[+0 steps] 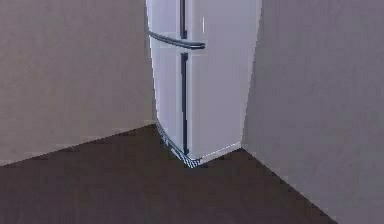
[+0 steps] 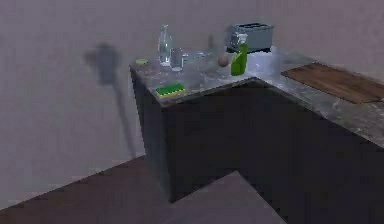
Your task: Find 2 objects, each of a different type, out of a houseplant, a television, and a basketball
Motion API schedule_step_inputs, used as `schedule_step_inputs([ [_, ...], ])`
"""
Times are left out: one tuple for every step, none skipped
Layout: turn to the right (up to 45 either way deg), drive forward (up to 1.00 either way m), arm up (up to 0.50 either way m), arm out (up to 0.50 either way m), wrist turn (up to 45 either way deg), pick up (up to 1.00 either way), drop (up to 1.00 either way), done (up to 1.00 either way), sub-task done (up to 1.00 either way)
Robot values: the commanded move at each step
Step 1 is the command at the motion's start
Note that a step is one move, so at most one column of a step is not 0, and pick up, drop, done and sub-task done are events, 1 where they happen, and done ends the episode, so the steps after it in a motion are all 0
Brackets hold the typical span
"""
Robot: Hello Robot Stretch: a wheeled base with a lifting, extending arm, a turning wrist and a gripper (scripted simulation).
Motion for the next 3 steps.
schedule_step_inputs([
  [-45.0, 0.0, 0.0, 0.0, 0.0, 0.0, 0.0, 0.0, 0.0],
  [-18.0, 0.0, 0.0, 0.0, 0.0, 0.0, 0.0, 0.0, 0.0],
  [0.0, 1.0, 0.0, 0.0, 0.0, 0.0, 0.0, 0.0, 0.0],
])
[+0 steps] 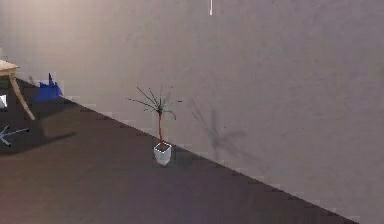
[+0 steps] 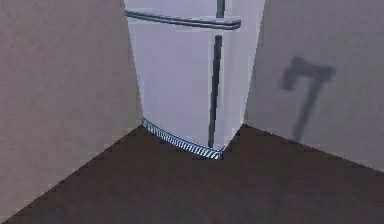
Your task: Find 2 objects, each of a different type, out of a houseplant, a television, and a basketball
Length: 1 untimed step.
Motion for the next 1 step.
schedule_step_inputs([
  [0.0, 0.6, 0.0, 0.0, 0.0, 0.0, 0.0, 0.0, 0.0],
])
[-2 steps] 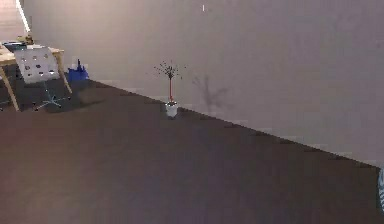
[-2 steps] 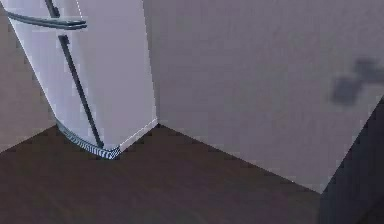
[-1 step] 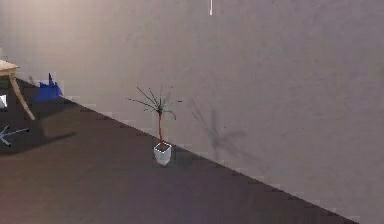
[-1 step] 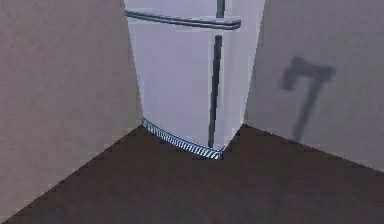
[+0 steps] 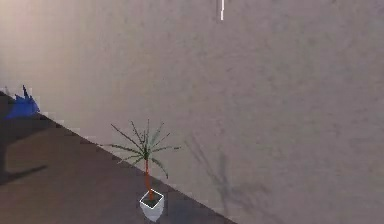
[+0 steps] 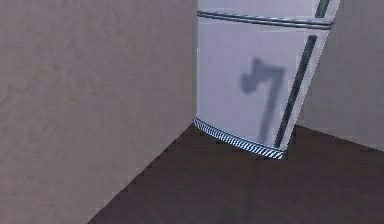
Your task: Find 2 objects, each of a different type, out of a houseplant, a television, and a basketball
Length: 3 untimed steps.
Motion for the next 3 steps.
schedule_step_inputs([
  [-15.0, 0.0, 0.0, 0.0, 0.0, 0.0, 0.0, 0.0, 0.0],
  [0.0, 0.0, 0.0, 0.0, 0.0, 0.0, 0.0, 0.0, 1.0],
  [-45.0, 0.0, 0.0, 0.0, 0.0, 0.0, 0.0, 0.0, 0.0],
])
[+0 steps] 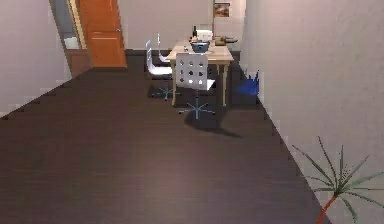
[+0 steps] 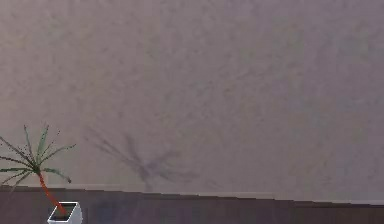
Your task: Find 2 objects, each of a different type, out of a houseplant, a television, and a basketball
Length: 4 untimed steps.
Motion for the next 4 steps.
schedule_step_inputs([
  [-24.0, 0.0, 0.0, 0.0, 0.0, 0.0, 0.0, 0.0, 0.0],
  [0.0, 1.0, 0.0, 0.0, 0.0, 0.0, 0.0, 0.0, 0.0],
  [0.0, 1.0, 0.0, 0.0, 0.0, 0.0, 0.0, 0.0, 0.0],
  [0.0, 1.0, 0.0, 0.0, 0.0, 0.0, 0.0, 0.0, 0.0],
])
